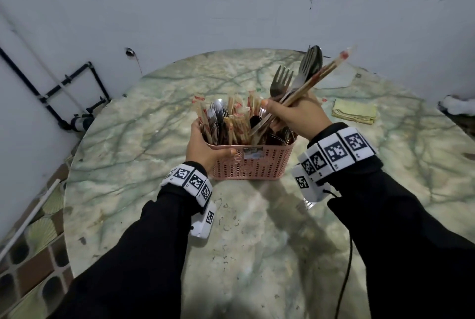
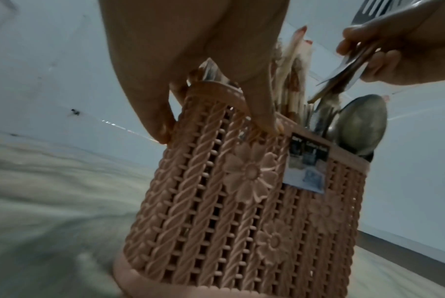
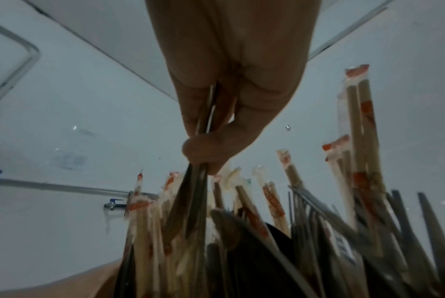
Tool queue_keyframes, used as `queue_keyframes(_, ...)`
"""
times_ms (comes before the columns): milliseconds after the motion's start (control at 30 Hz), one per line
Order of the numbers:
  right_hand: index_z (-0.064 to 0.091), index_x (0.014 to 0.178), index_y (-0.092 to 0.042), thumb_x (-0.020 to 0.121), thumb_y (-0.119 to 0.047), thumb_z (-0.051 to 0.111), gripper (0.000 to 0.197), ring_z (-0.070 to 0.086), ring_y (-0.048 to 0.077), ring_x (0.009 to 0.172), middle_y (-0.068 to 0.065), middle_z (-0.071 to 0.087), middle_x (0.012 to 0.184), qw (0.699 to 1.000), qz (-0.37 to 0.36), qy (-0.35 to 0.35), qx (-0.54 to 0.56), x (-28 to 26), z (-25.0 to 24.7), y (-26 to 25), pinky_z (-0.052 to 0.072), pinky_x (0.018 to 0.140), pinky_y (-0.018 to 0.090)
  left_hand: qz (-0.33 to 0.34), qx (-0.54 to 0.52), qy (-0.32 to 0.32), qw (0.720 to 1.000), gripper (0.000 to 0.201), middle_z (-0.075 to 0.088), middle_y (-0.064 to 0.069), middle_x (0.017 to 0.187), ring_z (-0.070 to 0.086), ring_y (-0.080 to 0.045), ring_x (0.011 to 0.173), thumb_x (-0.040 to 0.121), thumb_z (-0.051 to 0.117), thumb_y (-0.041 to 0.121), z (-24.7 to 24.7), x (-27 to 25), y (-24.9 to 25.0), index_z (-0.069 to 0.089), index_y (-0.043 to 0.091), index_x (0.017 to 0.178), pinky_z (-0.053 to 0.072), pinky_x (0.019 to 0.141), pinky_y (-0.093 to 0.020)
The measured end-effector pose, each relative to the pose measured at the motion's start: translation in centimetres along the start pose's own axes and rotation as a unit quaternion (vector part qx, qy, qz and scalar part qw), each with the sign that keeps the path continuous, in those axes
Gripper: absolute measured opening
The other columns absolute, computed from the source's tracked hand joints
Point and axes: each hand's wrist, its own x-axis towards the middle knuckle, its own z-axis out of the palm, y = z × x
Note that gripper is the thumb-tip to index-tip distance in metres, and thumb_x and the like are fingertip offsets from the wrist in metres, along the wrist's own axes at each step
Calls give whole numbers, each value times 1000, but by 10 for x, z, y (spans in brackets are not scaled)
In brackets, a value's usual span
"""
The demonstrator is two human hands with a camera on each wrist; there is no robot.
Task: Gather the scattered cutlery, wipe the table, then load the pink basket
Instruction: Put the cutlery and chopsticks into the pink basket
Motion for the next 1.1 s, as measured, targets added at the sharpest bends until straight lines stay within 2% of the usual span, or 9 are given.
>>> queue_keyframes(133,64,77,1,87,-27,64,30,59,3,47,10,65,65,999,-18,4,-44,8,3,-1,52,55,21,5,-18,0,1000,93,62,7,107,64,-13,95,49,89,3,-3,3,-10,41,21,127,51,92,-38)
queue_keyframes(233,55,62,-17,87,-23,64,27,58,14,60,2,58,66,992,-21,-28,-121,12,13,4,46,56,25,7,-14,8,1000,89,61,13,98,59,7,78,51,87,-1,-4,2,-10,45,17,127,51,81,-26)
queue_keyframes(333,52,60,-22,84,-24,67,28,54,11,62,-3,56,66,987,-28,-44,-151,13,23,4,38,61,23,5,-11,13,1000,89,62,8,100,60,0,80,50,88,0,-3,4,-11,46,16,127,52,82,-29)
queue_keyframes(433,62,84,-11,76,-23,76,20,55,7,68,-4,60,74,992,1,-56,-115,12,24,0,42,62,18,8,5,19,1000,87,63,5,100,61,-8,82,48,89,4,-3,4,-12,48,16,124,53,85,-34)
queue_keyframes(533,53,126,-15,66,-26,82,68,55,9,93,1,64,105,990,12,-86,-108,11,16,-5,39,82,16,10,7,20,1000,87,63,4,104,61,-11,87,49,89,5,-3,4,-13,47,16,124,52,87,-36)
queue_keyframes(633,36,139,-18,64,-23,84,90,56,21,107,11,56,127,988,18,-101,-112,8,7,-12,44,89,26,13,7,23,1000,88,62,3,107,62,-16,95,49,89,5,-3,4,-12,47,15,126,52,89,-36)
queue_keyframes(733,41,129,-21,61,-24,86,81,60,21,85,17,62,107,992,21,-99,-70,3,4,-16,51,84,39,13,8,23,1000,87,62,4,105,62,-16,94,49,89,4,-2,4,-12,47,13,125,52,89,-37)
queue_keyframes(967,56,71,-17,64,-10,83,29,56,13,63,-7,55,67,995,-26,17,-95,2,11,-14,48,59,24,10,3,23,1000,90,62,4,104,60,-8,84,50,88,3,-2,2,-11,46,13,128,51,84,-29)
queue_keyframes(1100,56,98,-13,63,-19,85,46,58,15,78,-6,55,82,987,-26,-41,-156,0,20,-14,44,63,18,2,-3,16,1000,88,60,6,101,57,1,78,53,86,2,-2,2,-10,44,12,130,48,79,-23)
